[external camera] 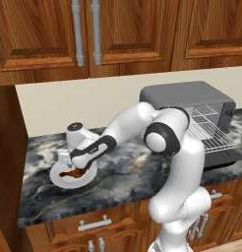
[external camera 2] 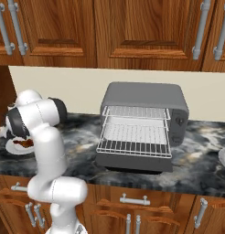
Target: Open the toaster oven door. Place the bread on the top rack in the toaster oven and place the chicken drumstick on the bottom rack.
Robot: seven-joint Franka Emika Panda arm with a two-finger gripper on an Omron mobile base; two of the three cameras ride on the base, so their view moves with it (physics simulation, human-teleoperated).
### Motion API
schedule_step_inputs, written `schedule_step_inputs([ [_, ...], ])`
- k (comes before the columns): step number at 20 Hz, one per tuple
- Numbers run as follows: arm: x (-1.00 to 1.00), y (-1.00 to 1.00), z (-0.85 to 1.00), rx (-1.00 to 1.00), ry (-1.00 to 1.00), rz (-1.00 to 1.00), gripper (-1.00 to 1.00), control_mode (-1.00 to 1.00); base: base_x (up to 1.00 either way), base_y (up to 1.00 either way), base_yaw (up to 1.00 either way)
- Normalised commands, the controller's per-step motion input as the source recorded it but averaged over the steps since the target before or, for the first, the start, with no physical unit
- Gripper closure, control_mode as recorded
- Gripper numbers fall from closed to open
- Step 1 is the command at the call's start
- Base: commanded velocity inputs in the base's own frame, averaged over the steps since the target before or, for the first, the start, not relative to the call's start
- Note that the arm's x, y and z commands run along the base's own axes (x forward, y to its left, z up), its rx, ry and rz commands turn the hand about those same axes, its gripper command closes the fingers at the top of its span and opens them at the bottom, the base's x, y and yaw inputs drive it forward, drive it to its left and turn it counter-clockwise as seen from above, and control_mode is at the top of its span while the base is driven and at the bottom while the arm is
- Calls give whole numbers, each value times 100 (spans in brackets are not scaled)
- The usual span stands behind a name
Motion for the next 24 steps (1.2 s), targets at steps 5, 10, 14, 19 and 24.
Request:
schedule_step_inputs([
  [5, 5, 3, -22, 0, 2, 0, -100, -100, 0, 0, 0],
  [10, 4, 0, -18, 0, 0, 0, -100, -100, 0, 0, 0],
  [14, 5, 0, -14, 0, 0, 0, -100, -100, 0, 0, 0],
  [19, 2, 0, -22, 0, 2, 0, -100, -100, 0, 0, 0],
  [24, 5, 0, -16, 0, 3, 0, 100, -100, 0, 0, 0],
])
